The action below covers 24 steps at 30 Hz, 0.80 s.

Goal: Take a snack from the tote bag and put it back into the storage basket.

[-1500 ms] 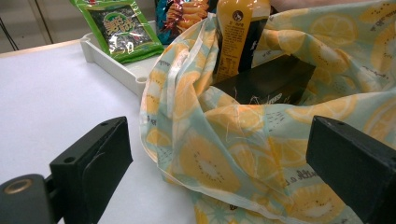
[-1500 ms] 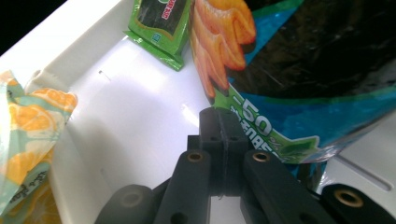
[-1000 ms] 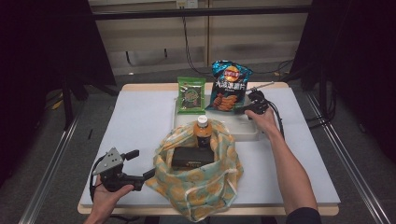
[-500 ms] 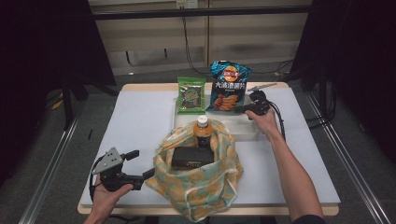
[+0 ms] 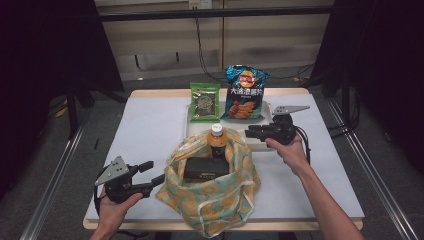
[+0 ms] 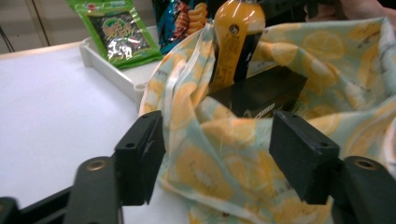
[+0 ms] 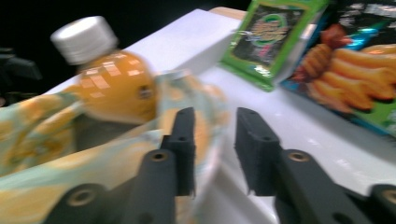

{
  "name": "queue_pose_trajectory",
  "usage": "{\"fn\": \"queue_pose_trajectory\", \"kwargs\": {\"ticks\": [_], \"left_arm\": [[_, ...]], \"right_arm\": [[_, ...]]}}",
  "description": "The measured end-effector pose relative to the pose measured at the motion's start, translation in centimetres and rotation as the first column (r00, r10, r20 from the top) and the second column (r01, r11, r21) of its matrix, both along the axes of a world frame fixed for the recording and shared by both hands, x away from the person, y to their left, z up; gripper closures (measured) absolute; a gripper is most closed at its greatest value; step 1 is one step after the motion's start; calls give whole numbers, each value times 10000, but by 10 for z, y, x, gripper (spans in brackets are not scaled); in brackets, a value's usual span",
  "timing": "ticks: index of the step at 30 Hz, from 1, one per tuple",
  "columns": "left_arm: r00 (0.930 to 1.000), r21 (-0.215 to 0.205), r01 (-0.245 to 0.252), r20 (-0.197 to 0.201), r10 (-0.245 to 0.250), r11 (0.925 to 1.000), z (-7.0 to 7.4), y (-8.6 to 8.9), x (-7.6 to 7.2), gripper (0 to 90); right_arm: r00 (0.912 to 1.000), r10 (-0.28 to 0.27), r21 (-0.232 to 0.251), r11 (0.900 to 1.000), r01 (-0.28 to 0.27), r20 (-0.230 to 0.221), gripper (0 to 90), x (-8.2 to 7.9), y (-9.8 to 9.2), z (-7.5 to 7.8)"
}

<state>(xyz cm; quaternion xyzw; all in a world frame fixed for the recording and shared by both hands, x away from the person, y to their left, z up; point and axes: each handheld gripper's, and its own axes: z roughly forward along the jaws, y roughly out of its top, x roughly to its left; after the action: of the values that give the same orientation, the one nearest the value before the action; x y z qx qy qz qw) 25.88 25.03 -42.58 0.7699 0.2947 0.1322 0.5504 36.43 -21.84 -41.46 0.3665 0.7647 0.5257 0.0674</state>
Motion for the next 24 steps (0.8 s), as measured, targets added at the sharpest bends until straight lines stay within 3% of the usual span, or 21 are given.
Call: {"fn": "queue_pose_trajectory", "kwargs": {"ticks": [3, 8, 9, 12, 15, 18, 20, 24], "left_arm": [[9998, 218, 211, 41, -212, 9995, 7, -12, 4, 400], [9987, 139, 500, -74, -499, 9987, 7, -22, 10, 508], [9955, 95, 937, -150, -935, 9956, 7, -28, 15, 533], [9920, 355, 1243, -280, -1233, 9916, 6, -42, 22, 595], [9885, 617, 1458, -485, -1429, 9874, 0, -57, 27, 587], [9771, 791, 2062, -694, -2010, 9753, -6, -70, 22, 576], [9620, 857, 2688, -731, -2630, 9594, -8, -76, 16, 691], [9466, 613, 3163, -862, -3107, 9467, -11, -84, 7, 733]], "right_arm": [[9995, 298, -139, 9995, -297, 89, 555, -17, 10, 7], [9961, 872, -164, 9961, -870, 147, 451, -39, 24, 22], [9941, 1063, -114, 9943, -1061, 213, 456, -42, 26, 24], [9923, 1206, -177, 9926, -1201, 291, 448, -49, 34, 29], [9923, 1235, -325, 9919, -1231, 112, 374, -53, 42, 26], [9921, 1234, -542, 9911, -1219, 240, 307, -58, 51, 20], [9908, 1354, -471, 9897, -1349, 81, 280, -61, 55, 14], [9923, 1240, -791, 9892, -1234, 23, 264, -65, 60, 4]]}}
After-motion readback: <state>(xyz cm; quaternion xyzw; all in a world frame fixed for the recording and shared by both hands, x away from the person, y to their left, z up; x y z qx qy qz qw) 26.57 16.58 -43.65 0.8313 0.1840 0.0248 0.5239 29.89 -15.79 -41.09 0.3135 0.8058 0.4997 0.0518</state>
